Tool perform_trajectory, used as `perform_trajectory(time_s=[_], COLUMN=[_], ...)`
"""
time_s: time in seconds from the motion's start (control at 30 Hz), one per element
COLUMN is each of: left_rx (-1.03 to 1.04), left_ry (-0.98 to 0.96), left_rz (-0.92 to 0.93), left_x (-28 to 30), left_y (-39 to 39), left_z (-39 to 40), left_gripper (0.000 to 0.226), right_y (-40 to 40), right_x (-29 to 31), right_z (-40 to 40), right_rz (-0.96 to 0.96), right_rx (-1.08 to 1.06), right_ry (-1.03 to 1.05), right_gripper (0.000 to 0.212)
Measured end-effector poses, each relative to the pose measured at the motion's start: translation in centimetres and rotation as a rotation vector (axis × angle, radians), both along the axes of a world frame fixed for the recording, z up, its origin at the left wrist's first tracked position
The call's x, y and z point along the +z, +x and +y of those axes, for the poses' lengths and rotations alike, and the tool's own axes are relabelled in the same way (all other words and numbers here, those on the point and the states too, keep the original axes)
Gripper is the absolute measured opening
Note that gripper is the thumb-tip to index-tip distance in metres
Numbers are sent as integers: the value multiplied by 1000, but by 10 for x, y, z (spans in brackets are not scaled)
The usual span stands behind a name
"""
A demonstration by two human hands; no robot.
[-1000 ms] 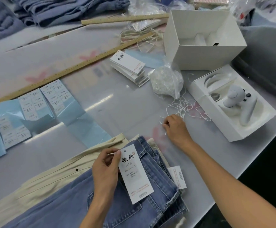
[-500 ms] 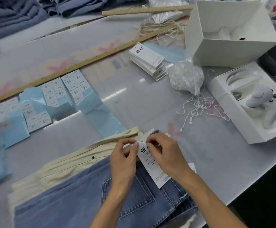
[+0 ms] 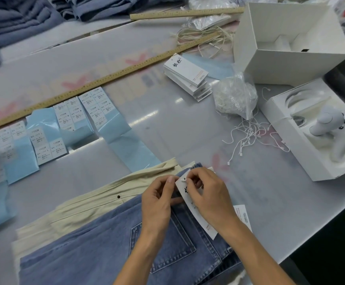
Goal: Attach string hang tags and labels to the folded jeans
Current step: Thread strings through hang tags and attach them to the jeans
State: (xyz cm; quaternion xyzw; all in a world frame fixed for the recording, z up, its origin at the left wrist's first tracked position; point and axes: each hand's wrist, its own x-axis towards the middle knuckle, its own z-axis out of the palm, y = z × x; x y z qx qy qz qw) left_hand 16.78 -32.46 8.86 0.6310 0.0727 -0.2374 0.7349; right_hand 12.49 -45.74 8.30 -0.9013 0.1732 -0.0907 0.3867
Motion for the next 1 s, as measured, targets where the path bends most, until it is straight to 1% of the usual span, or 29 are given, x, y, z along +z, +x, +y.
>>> perform_trajectory(time_s=[0.13, 0.27, 0.4, 0.5, 0.6, 0.67, 0.77, 1.0], left_rx=[22, 15, 18, -4, -5, 9, 26, -6], left_ry=[-17, 1, 2, 22, 25, 19, 14, 40], left_rz=[83, 85, 51, 25, 15, 29, 51, 21], left_x=[-5, -10, -11, -10, -9, -10, -9, -7], left_y=[3, 3, 3, 2, 2, 3, 2, 1], left_z=[2, 2, 2, 2, 2, 2, 2, 3], left_gripper=[11, 22, 20, 22, 24, 24, 22, 25], right_y=[-7, -14, -14, -10, -8, -8, -11, -11], right_x=[-2, -3, -3, -1, 0, 0, 0, 6], right_z=[2, 1, 3, 5, 5, 5, 4, 4], right_rz=[3, -5, -15, -31, -30, -19, 3, 14], right_rx=[-54, -119, -95, -74, -70, -64, -64, -52], right_ry=[36, 38, 29, 26, 18, 8, -7, -6], right_gripper=[9, 13, 14, 3, 7, 3, 12, 10])
